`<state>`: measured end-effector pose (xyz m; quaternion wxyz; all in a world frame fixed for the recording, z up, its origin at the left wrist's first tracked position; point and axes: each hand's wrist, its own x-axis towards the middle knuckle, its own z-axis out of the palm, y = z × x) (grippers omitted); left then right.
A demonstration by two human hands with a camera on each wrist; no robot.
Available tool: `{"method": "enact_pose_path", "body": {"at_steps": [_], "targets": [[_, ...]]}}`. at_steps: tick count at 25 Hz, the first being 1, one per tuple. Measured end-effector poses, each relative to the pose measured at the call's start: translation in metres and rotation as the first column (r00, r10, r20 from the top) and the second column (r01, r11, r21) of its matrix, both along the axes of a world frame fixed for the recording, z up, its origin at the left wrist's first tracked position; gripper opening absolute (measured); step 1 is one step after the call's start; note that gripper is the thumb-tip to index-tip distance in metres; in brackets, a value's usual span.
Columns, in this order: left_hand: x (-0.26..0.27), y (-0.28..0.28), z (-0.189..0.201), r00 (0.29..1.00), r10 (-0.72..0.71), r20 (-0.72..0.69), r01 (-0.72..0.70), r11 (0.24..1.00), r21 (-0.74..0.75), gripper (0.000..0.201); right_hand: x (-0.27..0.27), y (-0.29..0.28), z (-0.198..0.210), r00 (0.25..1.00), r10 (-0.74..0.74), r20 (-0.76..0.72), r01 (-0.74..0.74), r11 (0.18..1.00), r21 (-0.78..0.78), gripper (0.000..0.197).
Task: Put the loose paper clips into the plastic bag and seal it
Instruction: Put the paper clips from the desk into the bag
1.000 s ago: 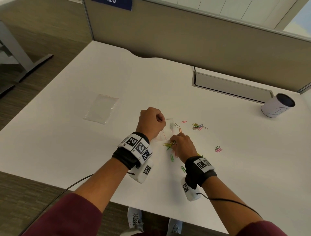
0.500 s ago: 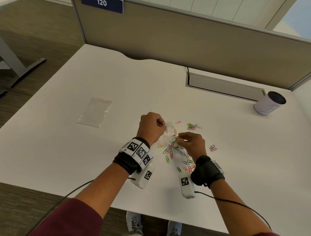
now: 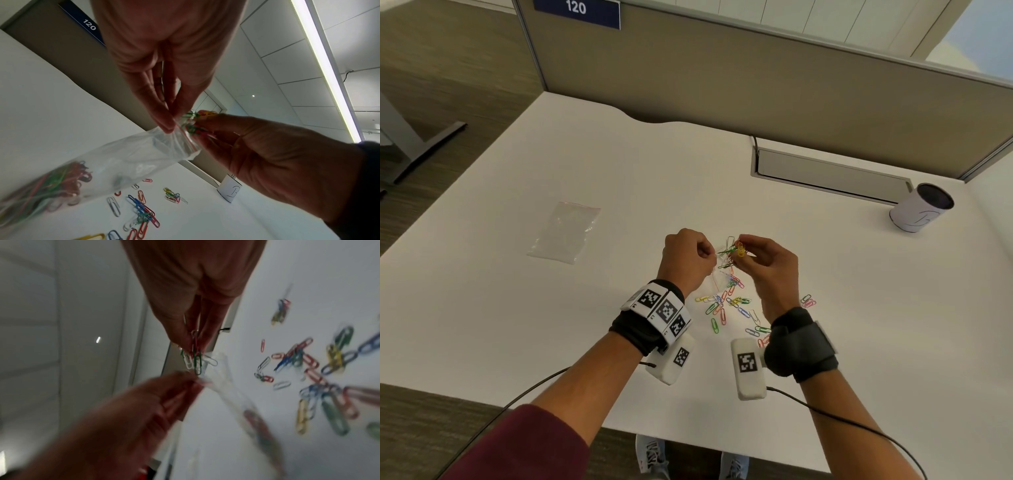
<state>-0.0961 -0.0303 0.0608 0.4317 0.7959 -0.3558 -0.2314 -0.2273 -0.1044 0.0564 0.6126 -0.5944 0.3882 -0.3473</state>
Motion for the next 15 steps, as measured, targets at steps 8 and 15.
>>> {"method": "enact_pose_path", "body": {"at_steps": [8,15], "targets": [[0.006,0.001,0.005,0.999,0.031,-0.021,-0.031,0.999,-0.023,0.003,0.016,0.013,-0.017,0.916,0.02,-0.4,-0.159,0.935,-0.318,0.024],[0.007,0.0,0.007,0.999,0.025,-0.022,-0.026,0.999,-0.027,0.005,0.018,0.001,0.0,0.784,0.26,-0.564,-0.434,0.878,-0.199,0.032]]}}
